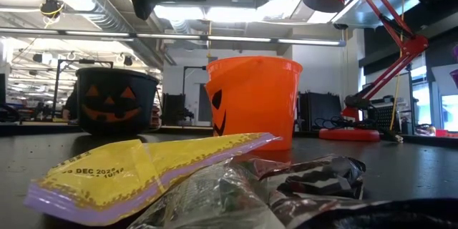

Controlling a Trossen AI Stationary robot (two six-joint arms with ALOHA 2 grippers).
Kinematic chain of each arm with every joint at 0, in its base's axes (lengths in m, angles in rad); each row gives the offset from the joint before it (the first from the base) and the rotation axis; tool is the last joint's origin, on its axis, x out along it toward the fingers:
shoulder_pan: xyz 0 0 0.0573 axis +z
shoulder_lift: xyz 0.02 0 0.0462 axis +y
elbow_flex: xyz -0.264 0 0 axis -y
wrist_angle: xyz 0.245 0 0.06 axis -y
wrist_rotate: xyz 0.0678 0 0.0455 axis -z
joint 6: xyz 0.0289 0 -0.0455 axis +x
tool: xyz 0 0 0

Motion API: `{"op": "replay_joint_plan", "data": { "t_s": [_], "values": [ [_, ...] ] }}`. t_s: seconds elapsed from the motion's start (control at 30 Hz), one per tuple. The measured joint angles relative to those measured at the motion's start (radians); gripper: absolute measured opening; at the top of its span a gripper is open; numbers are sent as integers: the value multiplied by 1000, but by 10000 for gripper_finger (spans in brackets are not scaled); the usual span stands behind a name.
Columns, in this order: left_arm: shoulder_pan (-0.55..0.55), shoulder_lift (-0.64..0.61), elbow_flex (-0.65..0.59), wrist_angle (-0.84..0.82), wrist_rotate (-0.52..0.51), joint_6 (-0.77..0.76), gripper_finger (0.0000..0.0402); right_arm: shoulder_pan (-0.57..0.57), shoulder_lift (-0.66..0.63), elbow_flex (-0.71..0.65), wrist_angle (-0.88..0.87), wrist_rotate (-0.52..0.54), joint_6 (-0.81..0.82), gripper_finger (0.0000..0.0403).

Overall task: Sort candy
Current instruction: Put the yellow candy into the purple bucket

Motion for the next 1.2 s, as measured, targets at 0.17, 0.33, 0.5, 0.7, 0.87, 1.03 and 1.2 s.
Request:
{"op": "replay_joint_plan", "data": {
  "t_s": [0.17, 0.33, 0.5, 0.7, 0.87, 1.03, 1.2],
  "values": [
    [-7, 0, 0, 17, 29, -21, 99, 0, 0, 0, 35, 81, -76, 186],
    [-26, 0, 0, 14, 29, -14, 96, 0, 0, 0, 125, 166, -189, 200],
    [-46, 0, 2, -82, 37, -93, 96, 0, 0, 0, 195, 251, -287, 198],
    [-38, 0, 2, -376, 227, -470, 96, 0, 0, 0, 197, 309, -314, 198],
    [-58, 2, 25, -394, 271, -516, 92, 0, 0, 0, 199, 313, -314, 198],
    [-82, 106, 176, -434, 244, -373, 67, 0, 0, 0, 199, 313, -314, 198],
    [-72, 283, 334, -439, 347, -327, 50, 0, 0, 0, 200, 323, -314, 198]
  ]
}}
